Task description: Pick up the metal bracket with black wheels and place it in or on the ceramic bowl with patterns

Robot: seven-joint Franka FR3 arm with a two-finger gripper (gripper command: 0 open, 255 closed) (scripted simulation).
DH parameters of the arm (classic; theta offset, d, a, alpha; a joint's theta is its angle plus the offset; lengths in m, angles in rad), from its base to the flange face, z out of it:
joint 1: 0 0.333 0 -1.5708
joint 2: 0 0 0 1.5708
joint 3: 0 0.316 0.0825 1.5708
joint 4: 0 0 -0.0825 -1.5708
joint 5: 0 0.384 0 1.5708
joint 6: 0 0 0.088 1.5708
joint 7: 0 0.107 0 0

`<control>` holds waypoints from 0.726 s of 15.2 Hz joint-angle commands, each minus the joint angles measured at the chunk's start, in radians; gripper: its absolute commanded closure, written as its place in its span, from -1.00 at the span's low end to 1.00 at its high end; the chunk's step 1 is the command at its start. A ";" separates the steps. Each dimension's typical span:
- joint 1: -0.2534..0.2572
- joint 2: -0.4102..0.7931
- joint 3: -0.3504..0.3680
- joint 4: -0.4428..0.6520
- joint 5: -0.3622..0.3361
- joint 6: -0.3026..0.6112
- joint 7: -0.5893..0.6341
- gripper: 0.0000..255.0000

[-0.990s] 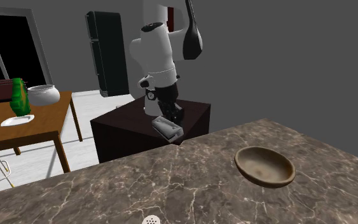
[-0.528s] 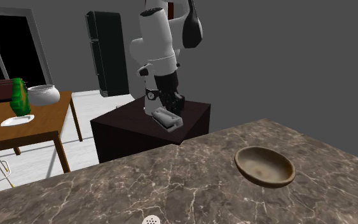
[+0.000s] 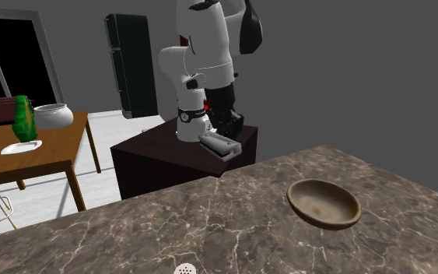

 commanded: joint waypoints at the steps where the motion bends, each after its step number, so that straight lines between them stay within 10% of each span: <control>1: 0.001 0.056 0.039 0.060 -0.026 0.011 0.068 1.00; 11: 0.040 0.398 0.148 0.376 -0.337 0.061 0.468 1.00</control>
